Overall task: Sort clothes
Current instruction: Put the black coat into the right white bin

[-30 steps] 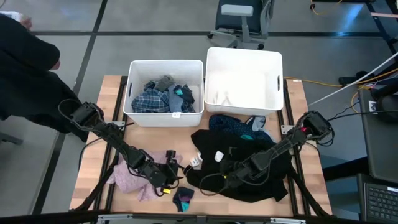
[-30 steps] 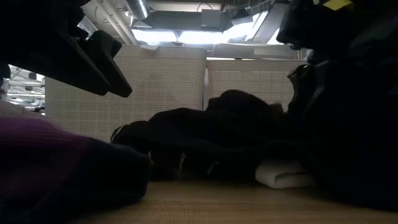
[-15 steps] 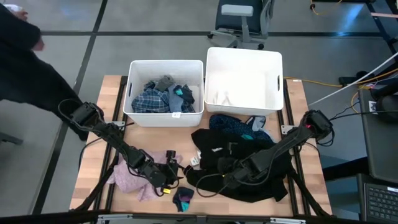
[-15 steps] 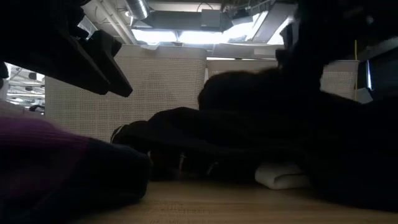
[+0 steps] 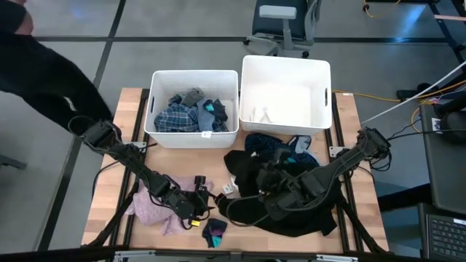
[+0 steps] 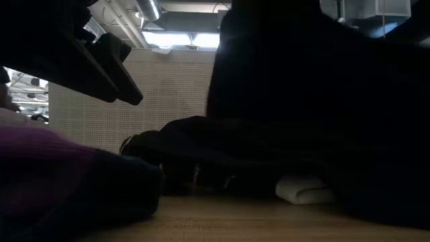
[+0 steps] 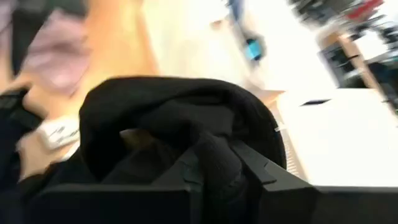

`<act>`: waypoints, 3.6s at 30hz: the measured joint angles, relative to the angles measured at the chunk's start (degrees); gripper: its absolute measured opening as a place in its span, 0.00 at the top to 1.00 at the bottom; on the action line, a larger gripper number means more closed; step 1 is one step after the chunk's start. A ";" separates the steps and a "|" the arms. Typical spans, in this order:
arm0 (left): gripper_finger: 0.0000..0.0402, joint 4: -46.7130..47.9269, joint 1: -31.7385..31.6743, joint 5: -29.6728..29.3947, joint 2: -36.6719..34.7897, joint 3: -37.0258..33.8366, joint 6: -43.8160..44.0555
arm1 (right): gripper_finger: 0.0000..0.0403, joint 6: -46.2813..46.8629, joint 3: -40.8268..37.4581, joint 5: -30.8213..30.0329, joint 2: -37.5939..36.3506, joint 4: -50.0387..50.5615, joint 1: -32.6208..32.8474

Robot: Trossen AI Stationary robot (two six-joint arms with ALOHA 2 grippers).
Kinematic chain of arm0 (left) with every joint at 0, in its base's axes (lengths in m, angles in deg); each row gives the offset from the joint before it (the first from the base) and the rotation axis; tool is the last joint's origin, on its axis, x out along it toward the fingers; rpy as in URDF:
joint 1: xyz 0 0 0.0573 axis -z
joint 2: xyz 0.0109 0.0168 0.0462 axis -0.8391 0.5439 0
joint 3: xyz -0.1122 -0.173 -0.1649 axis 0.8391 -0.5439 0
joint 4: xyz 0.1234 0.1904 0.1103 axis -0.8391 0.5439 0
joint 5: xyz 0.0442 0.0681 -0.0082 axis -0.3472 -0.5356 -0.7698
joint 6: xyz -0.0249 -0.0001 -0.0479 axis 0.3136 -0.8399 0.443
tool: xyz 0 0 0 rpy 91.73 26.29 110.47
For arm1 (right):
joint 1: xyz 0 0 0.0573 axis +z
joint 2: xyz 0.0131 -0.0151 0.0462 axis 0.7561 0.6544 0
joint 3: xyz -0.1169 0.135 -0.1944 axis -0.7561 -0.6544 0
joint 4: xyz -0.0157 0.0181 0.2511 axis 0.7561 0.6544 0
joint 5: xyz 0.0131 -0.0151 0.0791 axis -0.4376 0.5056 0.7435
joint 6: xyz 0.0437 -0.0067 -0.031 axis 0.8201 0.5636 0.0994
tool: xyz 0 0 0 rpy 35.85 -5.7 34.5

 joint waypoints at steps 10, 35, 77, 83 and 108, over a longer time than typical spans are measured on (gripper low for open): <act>0.55 -0.20 -0.02 -0.02 0.00 0.00 0.00 | 0.90 -9.46 18.76 -18.24 0.00 7.83 -0.44; 0.55 -0.07 -0.95 -3.12 -16.49 0.90 -19.20 | 0.90 -57.97 39.98 -14.98 -3.85 -19.16 -27.90; 0.55 3.50 -7.92 -27.61 -45.03 0.87 -54.20 | 0.89 -70.28 39.04 49.45 -2.73 -64.23 -84.21; 0.55 7.03 -7.93 -27.39 -45.04 0.85 -50.92 | 0.89 -62.62 38.20 46.08 -2.75 -44.16 -83.95; 0.55 10.56 -7.91 -26.86 -45.00 0.85 -47.65 | 0.89 -43.15 3.42 59.05 -1.86 -13.23 -79.71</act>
